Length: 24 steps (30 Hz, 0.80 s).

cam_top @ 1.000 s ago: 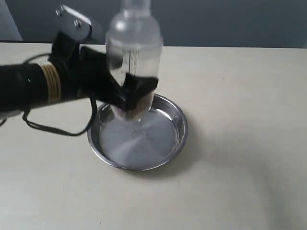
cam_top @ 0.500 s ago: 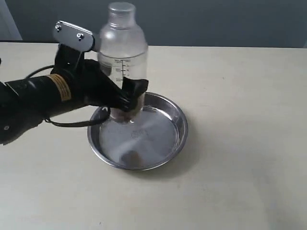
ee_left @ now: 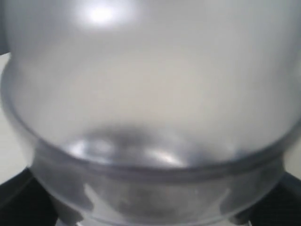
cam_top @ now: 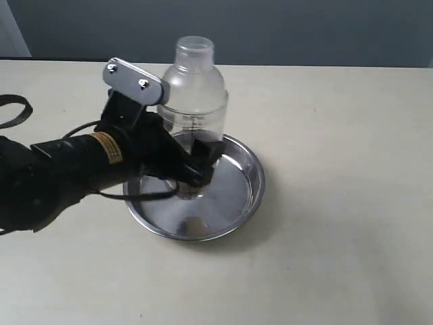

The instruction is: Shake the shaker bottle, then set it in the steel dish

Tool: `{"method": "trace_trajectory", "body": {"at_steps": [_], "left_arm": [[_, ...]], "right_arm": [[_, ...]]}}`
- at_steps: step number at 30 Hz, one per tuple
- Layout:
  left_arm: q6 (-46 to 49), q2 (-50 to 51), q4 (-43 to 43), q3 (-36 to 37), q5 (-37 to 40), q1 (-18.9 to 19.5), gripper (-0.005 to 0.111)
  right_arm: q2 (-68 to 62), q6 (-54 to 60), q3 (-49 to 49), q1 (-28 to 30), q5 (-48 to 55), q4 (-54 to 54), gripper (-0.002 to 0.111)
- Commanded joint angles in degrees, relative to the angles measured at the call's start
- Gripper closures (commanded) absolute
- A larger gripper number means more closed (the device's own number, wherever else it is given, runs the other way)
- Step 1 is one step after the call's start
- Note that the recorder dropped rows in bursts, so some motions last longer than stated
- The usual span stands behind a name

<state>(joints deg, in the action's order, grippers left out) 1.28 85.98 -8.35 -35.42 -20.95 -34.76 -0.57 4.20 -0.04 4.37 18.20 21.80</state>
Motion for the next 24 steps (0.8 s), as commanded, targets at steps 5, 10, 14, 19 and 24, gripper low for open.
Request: {"method": "trace_trajectory", "body": {"at_steps": [5,10,14,19,24], "left_arm": [[0.37,-1.17,-7.32,1.67,-7.49,1.19,0.106],[1.95,-1.17,-5.93,2.28,-5.39,0.85,0.106],[2.05,-1.84,-7.65,2.79,-6.2,0.8,0.106],[-1.28,-3.01,13.23,2.91,-3.51,-0.21,0.106],[-1.28,-1.2,-0.8,2.44,-6.28,2.07,0.106]], "right_arm": [[0.28,0.23,0.04,0.18,-0.61,-0.07,0.109],[0.28,0.23,0.04,0.18,-0.61,-0.07,0.109],[0.28,0.23,0.04,0.18,-0.61,-0.07,0.109],[0.28,0.23,0.04,0.18,-0.61,-0.07,0.109],[0.28,0.23,0.04,0.18,-0.61,-0.07,0.109]]}}
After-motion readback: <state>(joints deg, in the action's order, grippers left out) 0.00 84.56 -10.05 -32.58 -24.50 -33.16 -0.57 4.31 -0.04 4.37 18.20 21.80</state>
